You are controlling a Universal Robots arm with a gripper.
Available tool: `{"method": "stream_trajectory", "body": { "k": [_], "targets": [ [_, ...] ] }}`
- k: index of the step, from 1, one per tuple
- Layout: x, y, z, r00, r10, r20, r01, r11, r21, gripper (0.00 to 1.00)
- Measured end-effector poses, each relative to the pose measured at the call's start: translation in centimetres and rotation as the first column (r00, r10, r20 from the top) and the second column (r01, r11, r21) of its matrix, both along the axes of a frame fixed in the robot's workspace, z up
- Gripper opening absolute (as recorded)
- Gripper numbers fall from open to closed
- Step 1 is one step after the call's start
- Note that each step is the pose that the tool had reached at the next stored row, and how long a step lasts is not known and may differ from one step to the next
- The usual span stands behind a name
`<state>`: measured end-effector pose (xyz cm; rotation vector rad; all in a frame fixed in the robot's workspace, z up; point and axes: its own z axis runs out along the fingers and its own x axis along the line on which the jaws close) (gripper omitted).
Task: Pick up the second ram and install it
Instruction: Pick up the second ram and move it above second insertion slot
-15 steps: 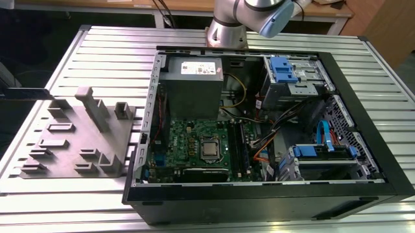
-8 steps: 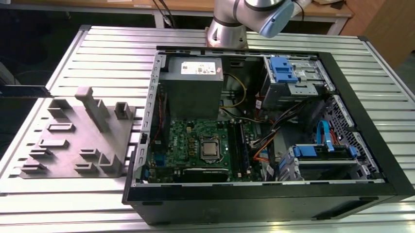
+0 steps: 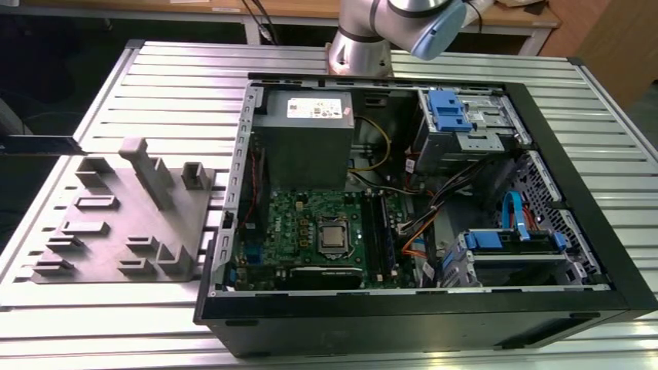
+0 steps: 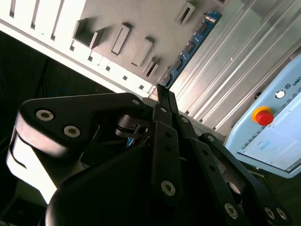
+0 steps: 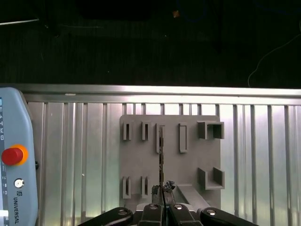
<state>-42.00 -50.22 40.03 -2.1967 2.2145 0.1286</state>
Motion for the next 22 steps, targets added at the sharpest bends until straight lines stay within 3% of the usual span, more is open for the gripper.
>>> {"method": "stream_trajectory", "body": {
  "k": [9,22],
  "targets": [
    [1.1,0.00,0.01,1.0000,-0.002,-0.0016,0.002,1.0000,-0.0002,0.08],
    [4.5,0.00,0.00,1.0000,-0.002,-0.0096,0.002,1.0000,-0.0001,0.08]
  ]
}}
